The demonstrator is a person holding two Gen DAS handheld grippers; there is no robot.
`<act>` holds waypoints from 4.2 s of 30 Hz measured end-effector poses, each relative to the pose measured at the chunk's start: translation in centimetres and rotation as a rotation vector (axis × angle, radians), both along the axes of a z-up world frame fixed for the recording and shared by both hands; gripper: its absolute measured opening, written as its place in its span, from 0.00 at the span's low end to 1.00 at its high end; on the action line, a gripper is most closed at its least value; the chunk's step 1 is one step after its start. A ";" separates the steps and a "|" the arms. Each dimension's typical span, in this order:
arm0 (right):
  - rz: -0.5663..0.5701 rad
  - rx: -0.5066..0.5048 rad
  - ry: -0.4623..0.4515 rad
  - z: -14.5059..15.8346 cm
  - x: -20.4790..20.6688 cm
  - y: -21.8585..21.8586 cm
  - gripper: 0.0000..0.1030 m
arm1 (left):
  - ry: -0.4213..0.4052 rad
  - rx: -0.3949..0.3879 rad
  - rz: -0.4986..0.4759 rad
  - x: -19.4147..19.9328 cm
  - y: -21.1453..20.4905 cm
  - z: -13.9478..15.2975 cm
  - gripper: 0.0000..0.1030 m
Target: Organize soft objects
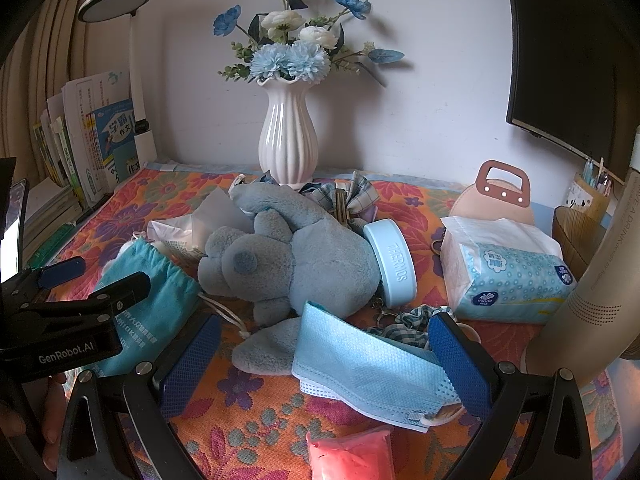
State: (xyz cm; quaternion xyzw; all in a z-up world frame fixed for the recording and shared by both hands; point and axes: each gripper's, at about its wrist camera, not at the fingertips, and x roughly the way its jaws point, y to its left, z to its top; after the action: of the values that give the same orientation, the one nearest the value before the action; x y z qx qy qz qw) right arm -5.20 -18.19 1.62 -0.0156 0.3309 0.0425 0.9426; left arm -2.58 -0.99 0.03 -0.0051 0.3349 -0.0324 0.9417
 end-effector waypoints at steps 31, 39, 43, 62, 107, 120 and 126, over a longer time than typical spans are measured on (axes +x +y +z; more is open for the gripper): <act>0.040 0.108 0.083 1.6 -4.0 -4.6 1.00 | 0.102 -0.136 -0.182 -3.8 3.8 1.2 0.98; 0.094 -0.017 0.120 1.2 -3.0 -3.9 1.00 | 0.234 -0.090 -0.166 -0.8 2.1 -0.8 0.97; 0.160 -0.132 0.115 0.8 -2.5 -1.9 1.00 | 0.288 -0.091 -0.187 -0.6 0.6 -1.8 0.97; 0.222 -0.347 0.076 -0.2 -2.2 1.0 0.25 | 0.173 -0.103 -0.300 -4.8 -1.0 -0.6 0.13; 0.200 -0.085 0.317 -1.0 -0.5 2.3 0.28 | 0.210 -0.006 -0.250 -4.4 -1.3 -1.8 0.10; 0.114 0.078 0.138 6.8 -5.1 -1.3 0.14 | 0.020 -0.087 -0.374 -8.1 -3.5 5.6 0.09; 0.045 0.101 0.154 7.8 -8.7 -6.1 0.14 | 0.037 -0.087 -0.505 -9.4 -8.8 6.3 0.09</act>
State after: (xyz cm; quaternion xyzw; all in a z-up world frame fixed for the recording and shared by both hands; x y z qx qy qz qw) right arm -13.87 -24.29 9.44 0.0278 0.3996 0.0812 0.9127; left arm -12.02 -9.80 6.33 0.0377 0.3408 -0.2810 0.8964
